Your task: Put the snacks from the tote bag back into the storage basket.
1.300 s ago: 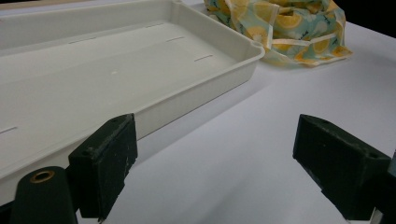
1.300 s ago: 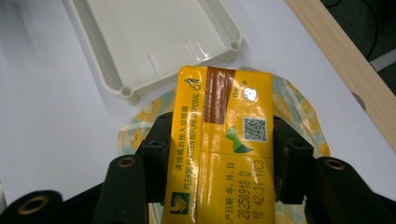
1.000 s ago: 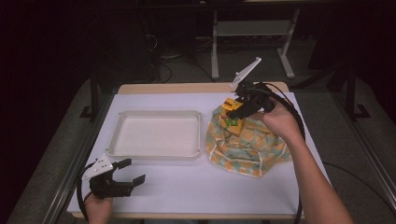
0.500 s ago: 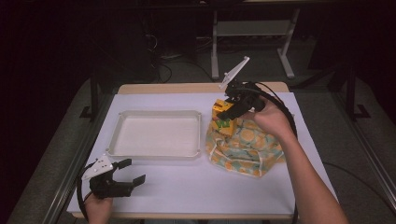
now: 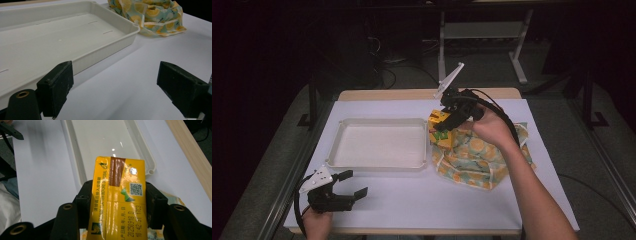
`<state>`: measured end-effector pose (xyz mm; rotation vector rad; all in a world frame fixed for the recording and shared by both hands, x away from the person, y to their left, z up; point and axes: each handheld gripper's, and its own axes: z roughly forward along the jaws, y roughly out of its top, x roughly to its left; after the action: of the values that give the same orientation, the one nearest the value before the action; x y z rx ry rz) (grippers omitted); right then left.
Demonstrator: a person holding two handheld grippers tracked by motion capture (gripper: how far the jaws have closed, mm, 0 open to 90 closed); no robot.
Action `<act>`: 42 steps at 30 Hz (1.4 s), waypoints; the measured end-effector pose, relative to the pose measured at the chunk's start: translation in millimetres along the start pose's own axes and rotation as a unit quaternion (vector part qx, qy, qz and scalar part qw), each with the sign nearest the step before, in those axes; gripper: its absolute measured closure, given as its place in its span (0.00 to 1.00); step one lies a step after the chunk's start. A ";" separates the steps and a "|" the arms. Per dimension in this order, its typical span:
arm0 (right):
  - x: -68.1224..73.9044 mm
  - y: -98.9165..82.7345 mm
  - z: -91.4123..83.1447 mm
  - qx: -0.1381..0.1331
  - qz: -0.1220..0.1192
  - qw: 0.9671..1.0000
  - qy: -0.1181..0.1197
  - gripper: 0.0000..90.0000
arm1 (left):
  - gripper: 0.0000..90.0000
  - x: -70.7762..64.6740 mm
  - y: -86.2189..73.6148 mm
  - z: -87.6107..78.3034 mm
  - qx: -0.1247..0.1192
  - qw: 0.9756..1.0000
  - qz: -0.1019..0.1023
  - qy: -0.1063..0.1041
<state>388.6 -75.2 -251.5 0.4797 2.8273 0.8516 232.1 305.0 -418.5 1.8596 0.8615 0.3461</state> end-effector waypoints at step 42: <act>24.4 50.2 65.3 -0.005 -0.086 0.993 0.077 0.55 | 0.15 -0.3 0.3 2.5 0.002 1.000 0.002 -0.010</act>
<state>393.8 6.1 -278.7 0.1731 2.9471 0.9033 233.5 303.1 -419.4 1.8665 0.8459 0.3288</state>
